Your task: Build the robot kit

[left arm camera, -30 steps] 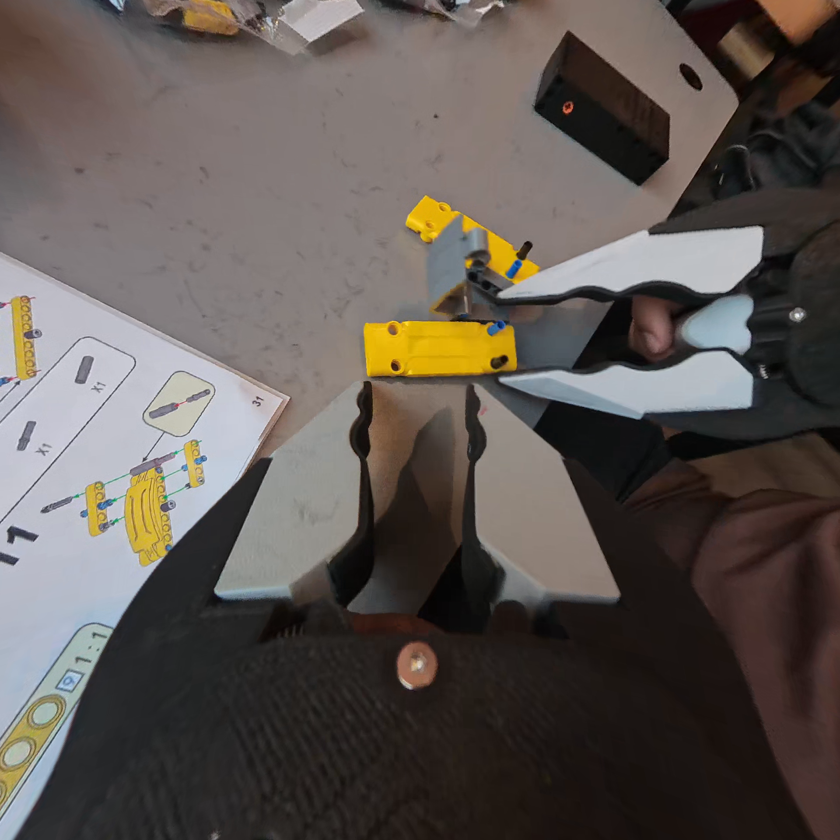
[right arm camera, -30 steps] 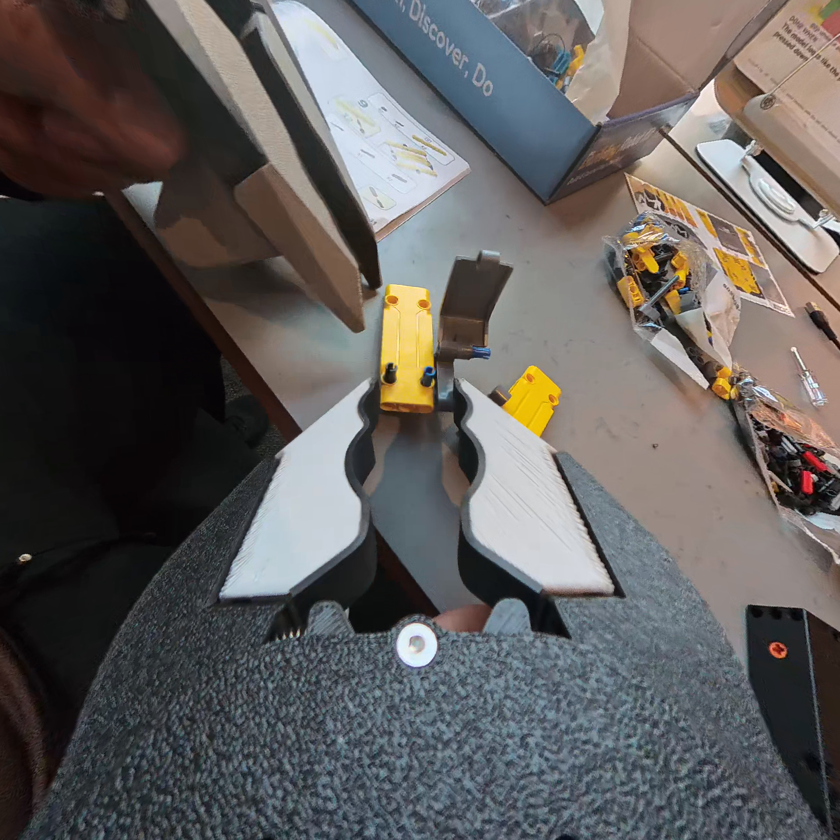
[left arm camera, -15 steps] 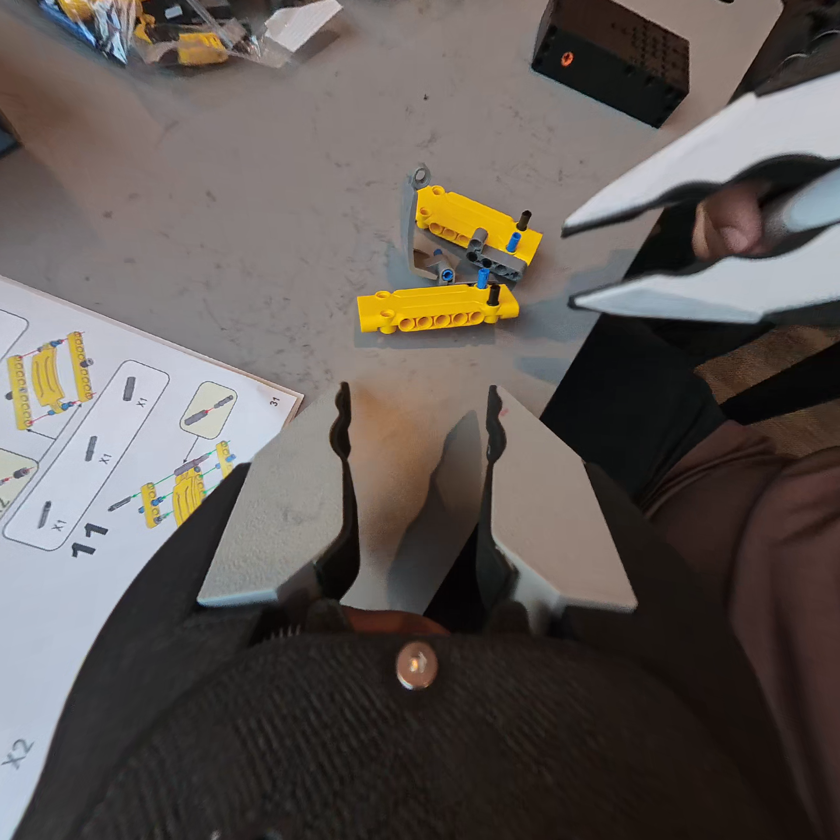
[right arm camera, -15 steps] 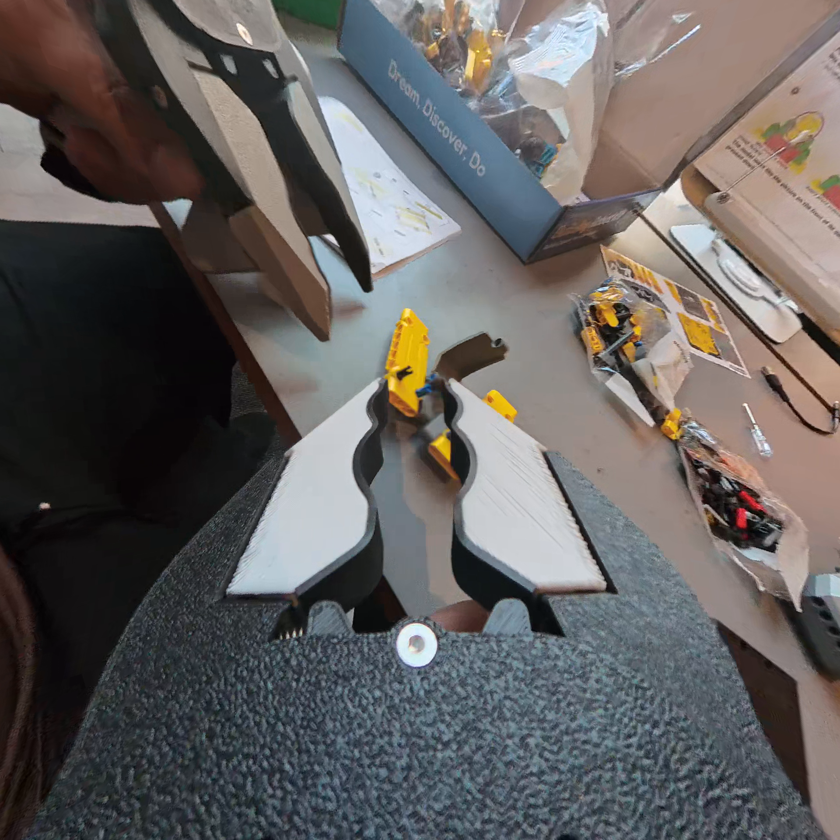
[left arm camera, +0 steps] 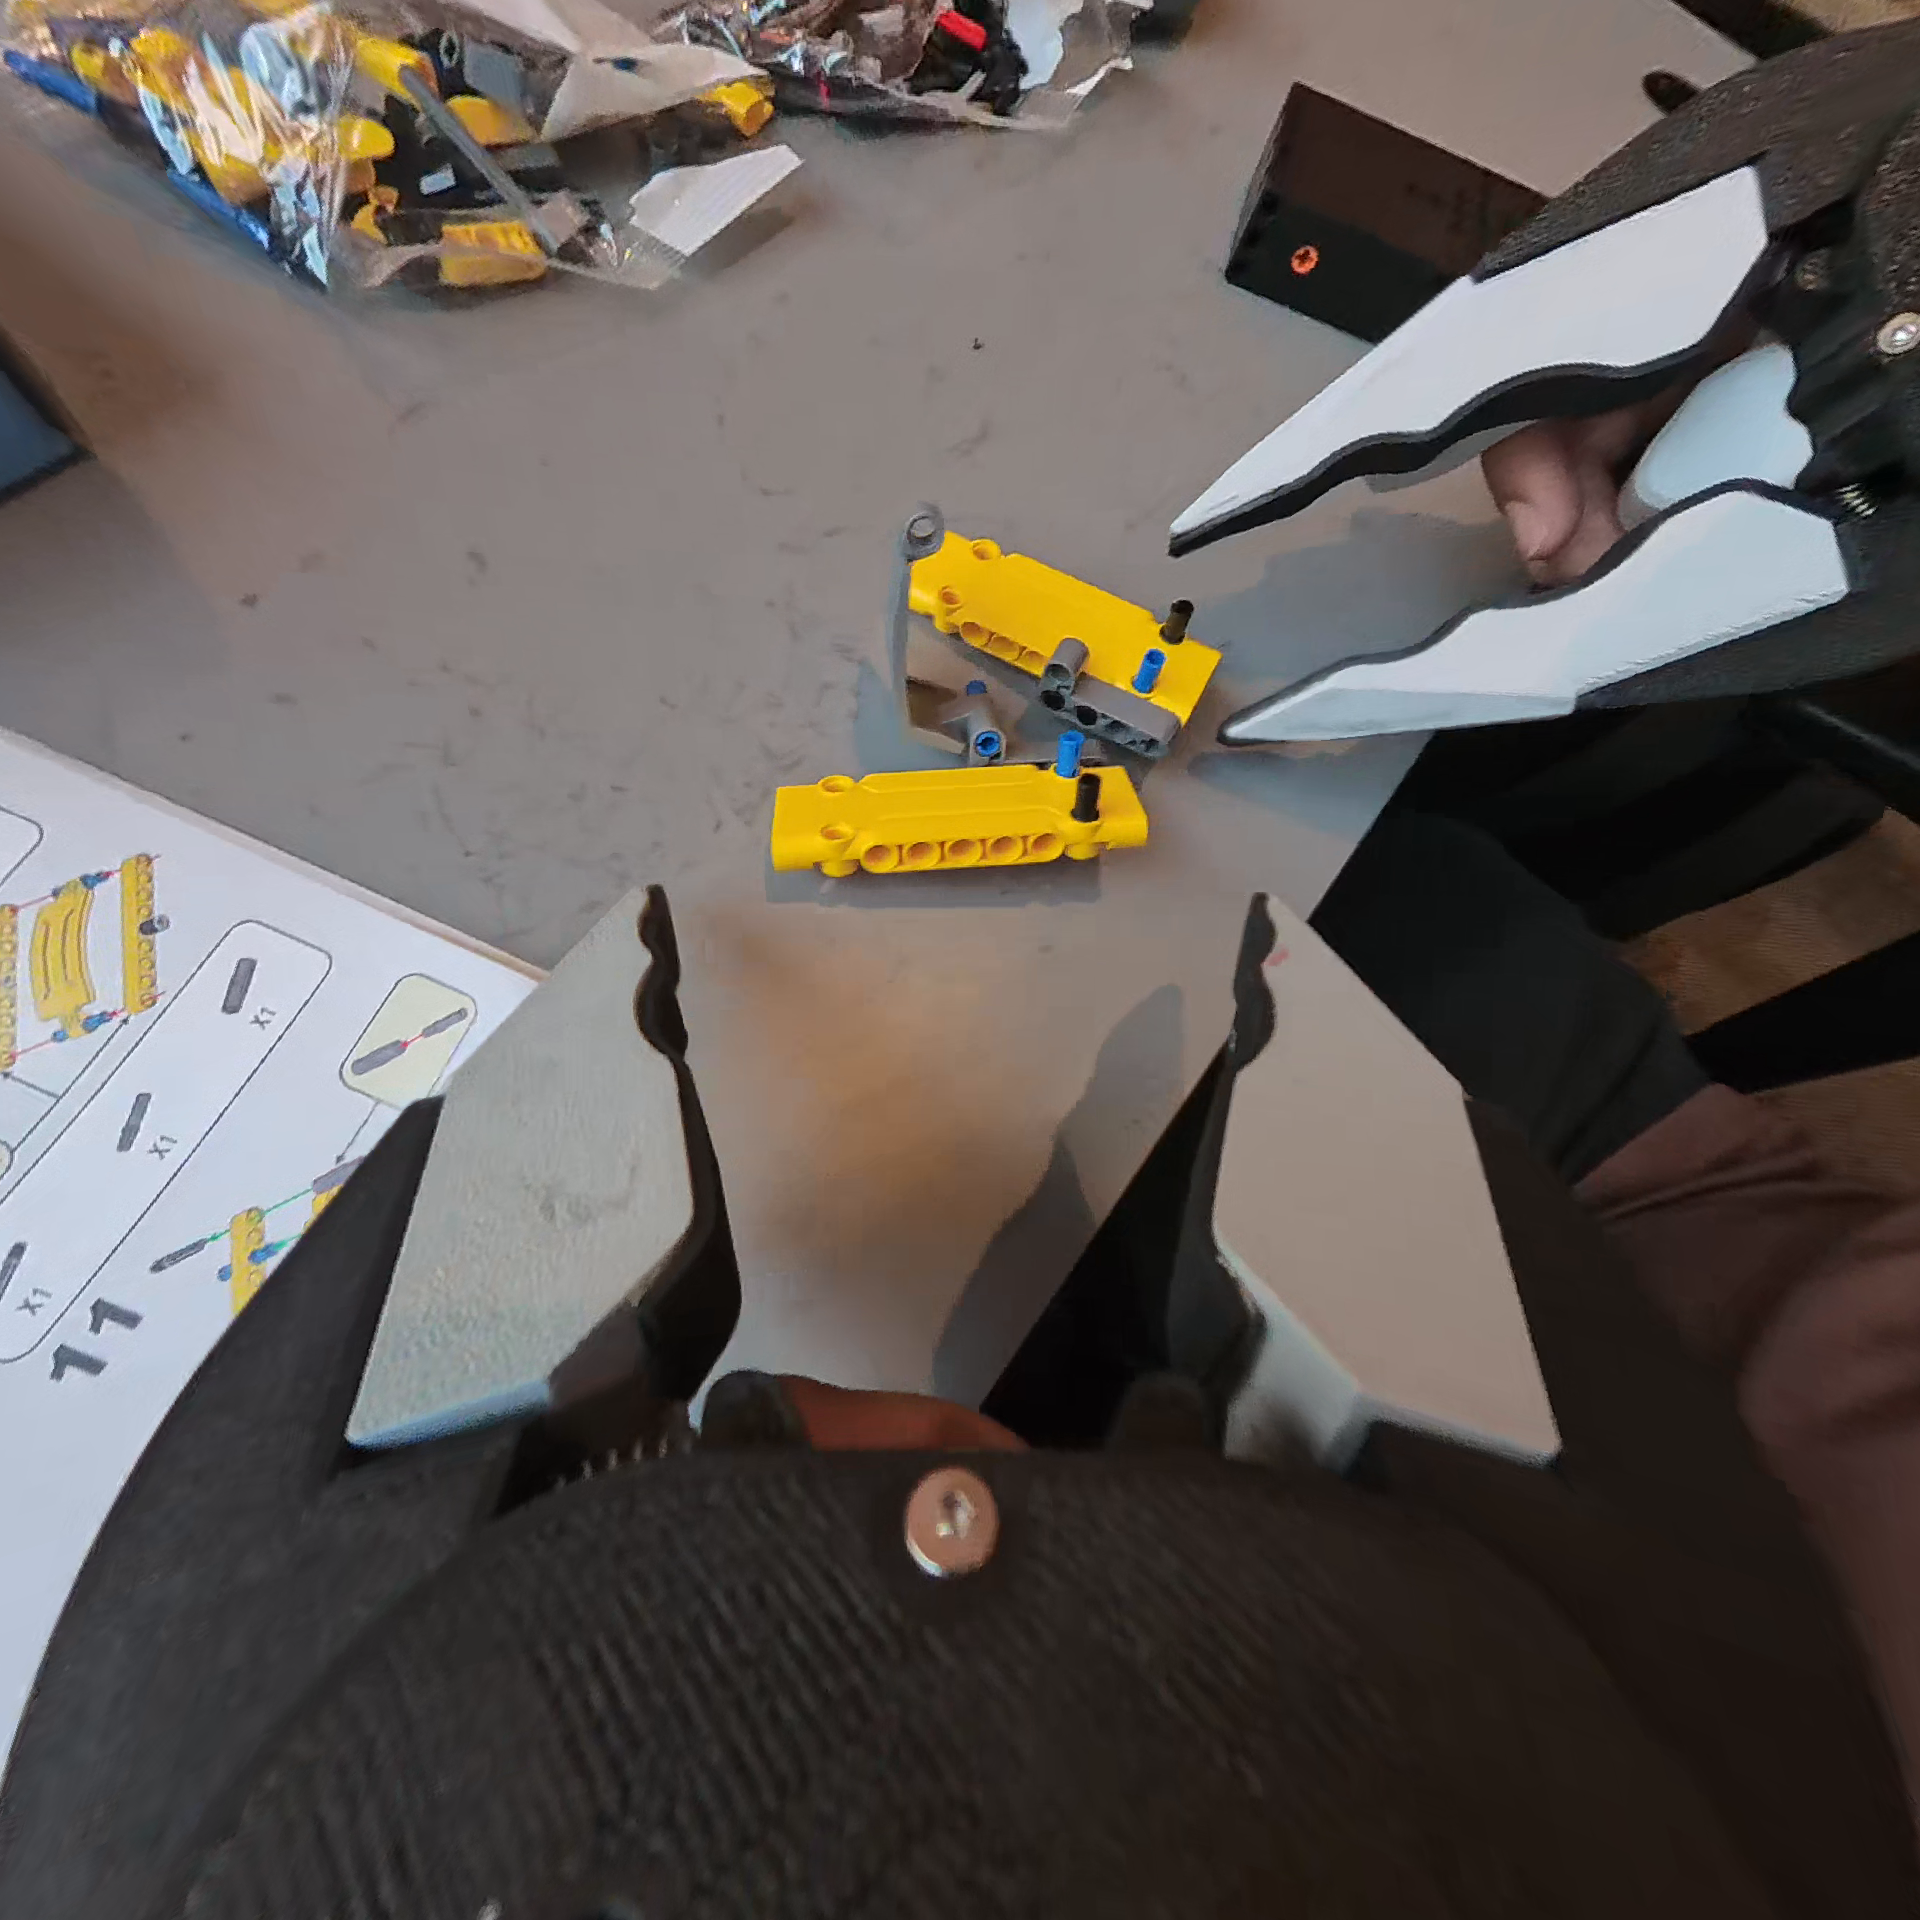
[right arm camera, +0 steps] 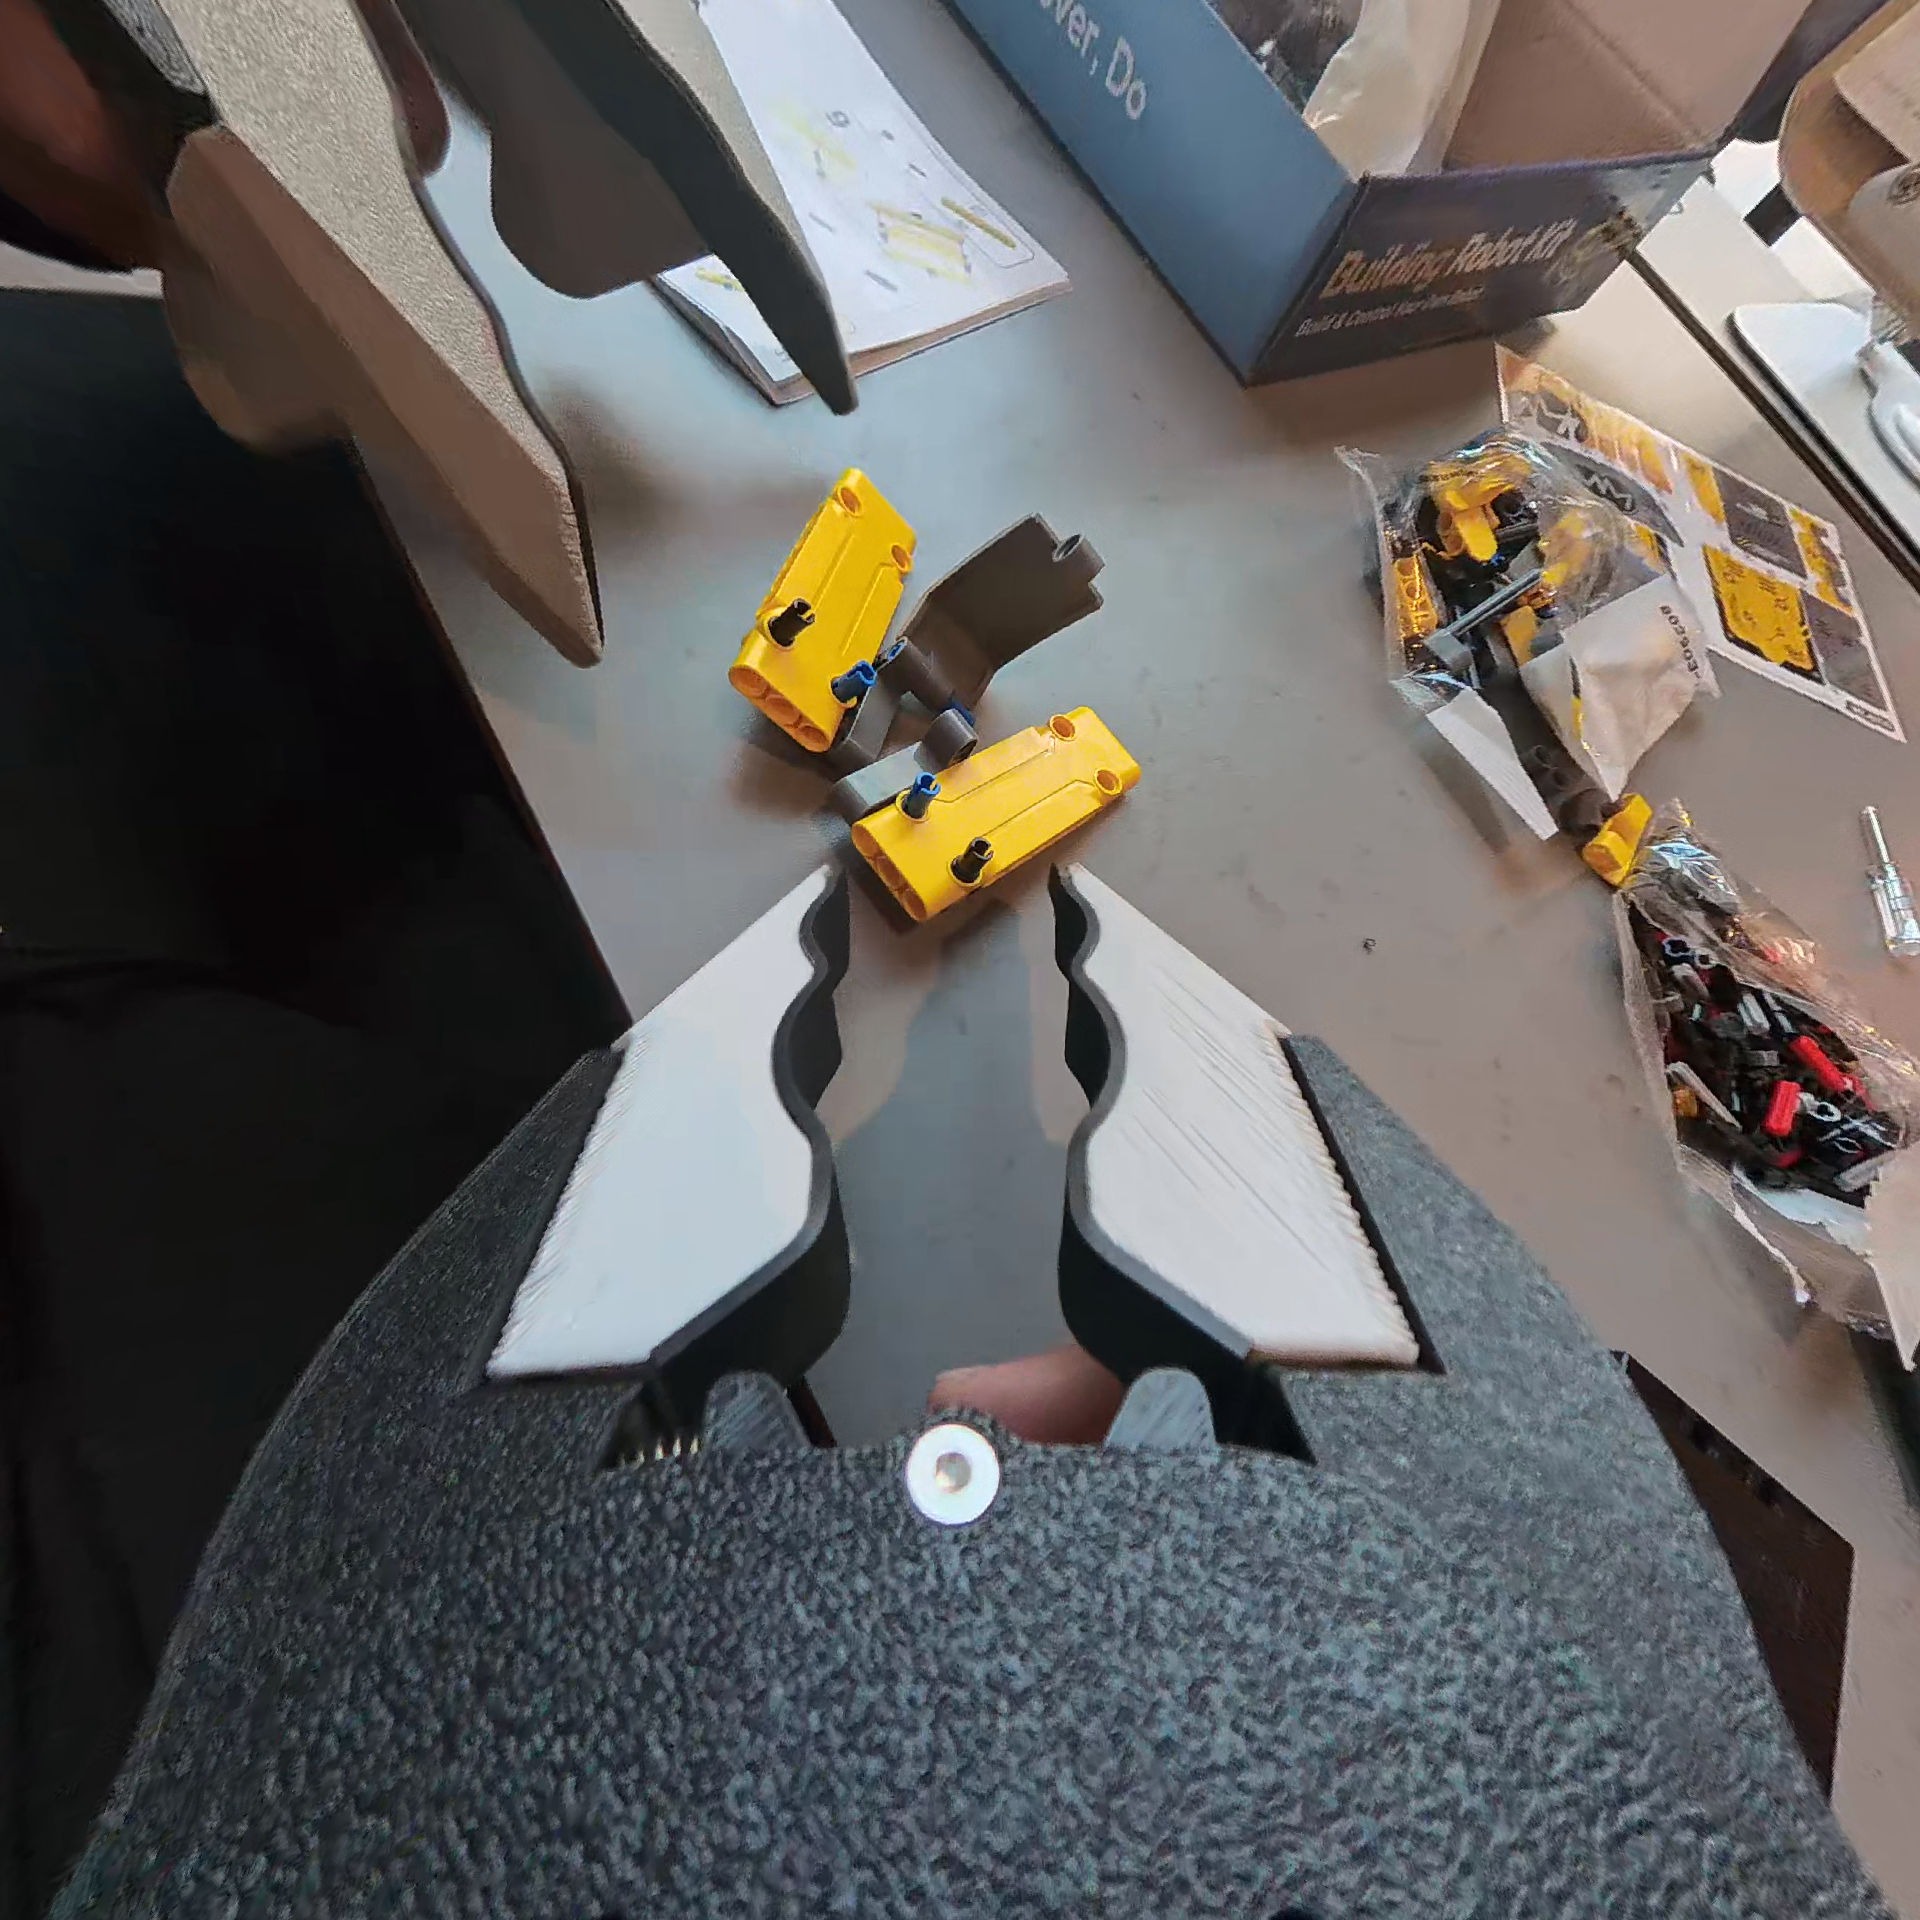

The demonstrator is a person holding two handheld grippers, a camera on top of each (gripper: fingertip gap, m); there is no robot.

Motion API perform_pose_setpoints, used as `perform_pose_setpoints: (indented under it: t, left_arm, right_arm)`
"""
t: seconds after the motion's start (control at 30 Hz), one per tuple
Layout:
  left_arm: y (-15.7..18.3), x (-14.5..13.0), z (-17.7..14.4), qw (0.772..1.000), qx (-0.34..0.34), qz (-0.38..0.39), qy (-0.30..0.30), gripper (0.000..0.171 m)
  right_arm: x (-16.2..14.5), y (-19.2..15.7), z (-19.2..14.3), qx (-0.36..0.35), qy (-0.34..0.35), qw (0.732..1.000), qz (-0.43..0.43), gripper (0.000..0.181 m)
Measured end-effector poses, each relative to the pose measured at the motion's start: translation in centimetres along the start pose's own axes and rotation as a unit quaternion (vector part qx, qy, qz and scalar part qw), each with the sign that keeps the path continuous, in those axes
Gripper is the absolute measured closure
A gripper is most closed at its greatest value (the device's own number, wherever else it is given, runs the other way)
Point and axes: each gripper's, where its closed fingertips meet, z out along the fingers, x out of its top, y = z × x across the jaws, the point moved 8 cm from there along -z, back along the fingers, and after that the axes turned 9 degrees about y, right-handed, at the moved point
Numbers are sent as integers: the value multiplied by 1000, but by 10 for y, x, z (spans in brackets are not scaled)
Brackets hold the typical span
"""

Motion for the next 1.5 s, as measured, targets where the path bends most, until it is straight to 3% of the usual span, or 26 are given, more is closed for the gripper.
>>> perform_pose_setpoints:
  t: [0.7, 1.1, 1.2, 1.33, 1.5]
  left_arm:
    - [-7, -9, 0, 1000, -8, 15, -4, 82]
    - [2, 2, -5, 999, -33, 35, -6, 68]
    - [1, 4, 5, 998, -33, 40, -27, 64]
    - [5, 12, 17, 997, -39, 46, -56, 63]
    - [5, 14, 30, 990, -11, 71, -121, 62]
  right_arm:
    - [-7, 0, -1, 54, 7, 998, 35, 140]
    - [-5, 7, -11, 92, 29, 994, 56, 133]
    - [-1, 8, -9, 131, 17, 988, 76, 115]
    - [6, 27, -7, 101, 2, 995, 20, 116]
    - [9, 40, 10, 126, -15, 992, 10, 114]
